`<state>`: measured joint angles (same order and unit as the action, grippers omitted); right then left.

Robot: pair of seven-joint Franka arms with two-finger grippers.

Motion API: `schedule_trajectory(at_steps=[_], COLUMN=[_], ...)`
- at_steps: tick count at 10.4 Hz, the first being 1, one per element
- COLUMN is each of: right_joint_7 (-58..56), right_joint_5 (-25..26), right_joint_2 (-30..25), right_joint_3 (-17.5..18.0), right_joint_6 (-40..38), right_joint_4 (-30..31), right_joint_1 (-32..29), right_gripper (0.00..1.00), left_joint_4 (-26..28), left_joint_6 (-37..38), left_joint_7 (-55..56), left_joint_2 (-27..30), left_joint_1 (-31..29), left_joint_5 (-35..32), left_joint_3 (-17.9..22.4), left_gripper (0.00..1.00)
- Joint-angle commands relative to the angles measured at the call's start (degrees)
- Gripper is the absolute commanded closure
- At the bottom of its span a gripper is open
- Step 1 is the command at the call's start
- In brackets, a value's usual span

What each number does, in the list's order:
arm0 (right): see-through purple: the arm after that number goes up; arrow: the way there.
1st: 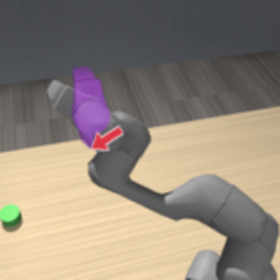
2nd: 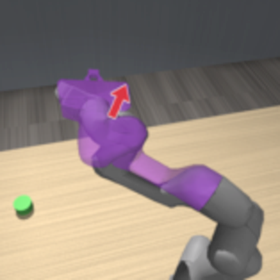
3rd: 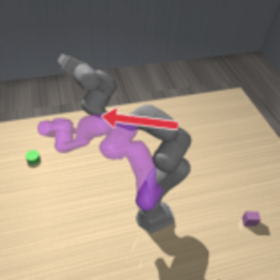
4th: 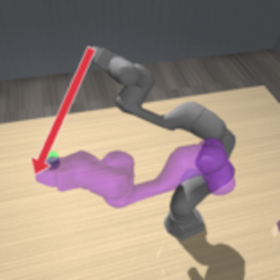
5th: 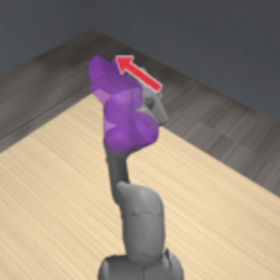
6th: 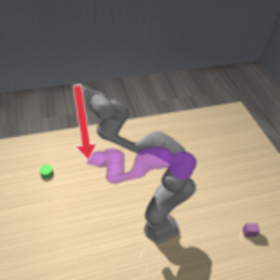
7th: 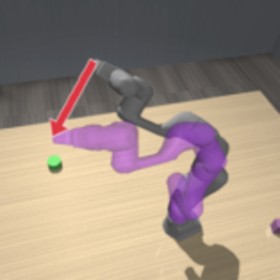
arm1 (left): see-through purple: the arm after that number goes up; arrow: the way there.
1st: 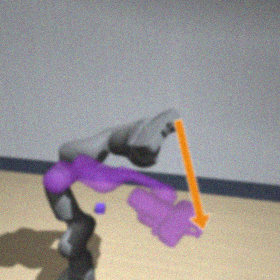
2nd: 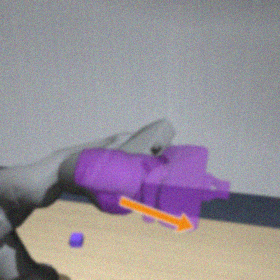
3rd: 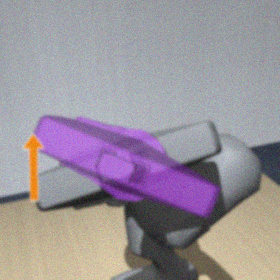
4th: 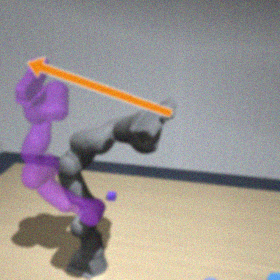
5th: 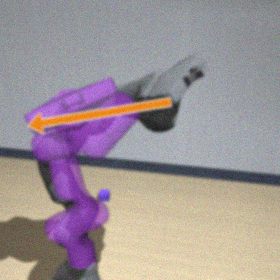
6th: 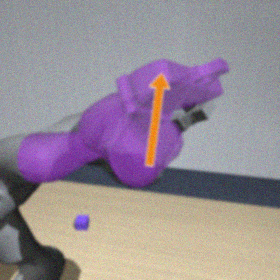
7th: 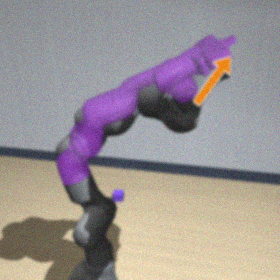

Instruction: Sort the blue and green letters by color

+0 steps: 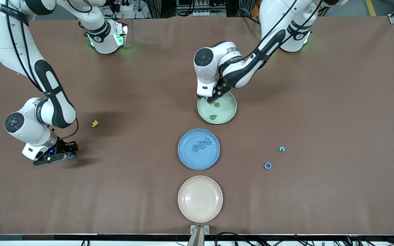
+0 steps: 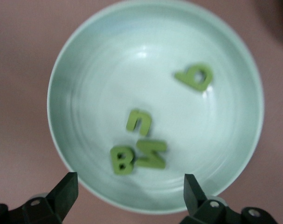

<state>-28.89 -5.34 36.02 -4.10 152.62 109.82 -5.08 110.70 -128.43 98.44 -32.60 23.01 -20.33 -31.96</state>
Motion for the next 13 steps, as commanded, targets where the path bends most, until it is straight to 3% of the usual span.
schedule_trajectory(at_steps=[1, 4, 7, 13], right_joint_7=[-1.52, -1.35, 0.06, 16.63], right_joint_5=[-2.38, -3.45, -4.67, -7.32], right_joint_2=[0.28, 0.28, 0.19, -0.25], right_joint_3=[1.55, 1.55, 1.55, 1.55], right_joint_6=[0.31, -3.09, -7.24, -7.33], right_joint_4=[0.05, -2.4, -5.48, -6.8], right_joint_1=[-1.6, -1.08, 0.06, 9.19], right_gripper=[0.67, 0.68, 0.68, 0.68], left_joint_4=[-5.05, -11.2, -11.56, -11.83], left_joint_6=[1.34, 1.26, 1.26, 15.29], left_joint_7=[-2.28, -6.58, -9.66, -22.3], left_joint_2=[0.61, -1.5, -0.11, 9.38], left_joint_1=[-4.71, -7.79, -15.0, -22.92], left_joint_5=[-0.06, 0.29, 0.73, 0.82], left_joint_3=[3.21, 9.35, 9.46, 9.11], left_gripper=[0.0, 0.0, 0.0, 0.0])
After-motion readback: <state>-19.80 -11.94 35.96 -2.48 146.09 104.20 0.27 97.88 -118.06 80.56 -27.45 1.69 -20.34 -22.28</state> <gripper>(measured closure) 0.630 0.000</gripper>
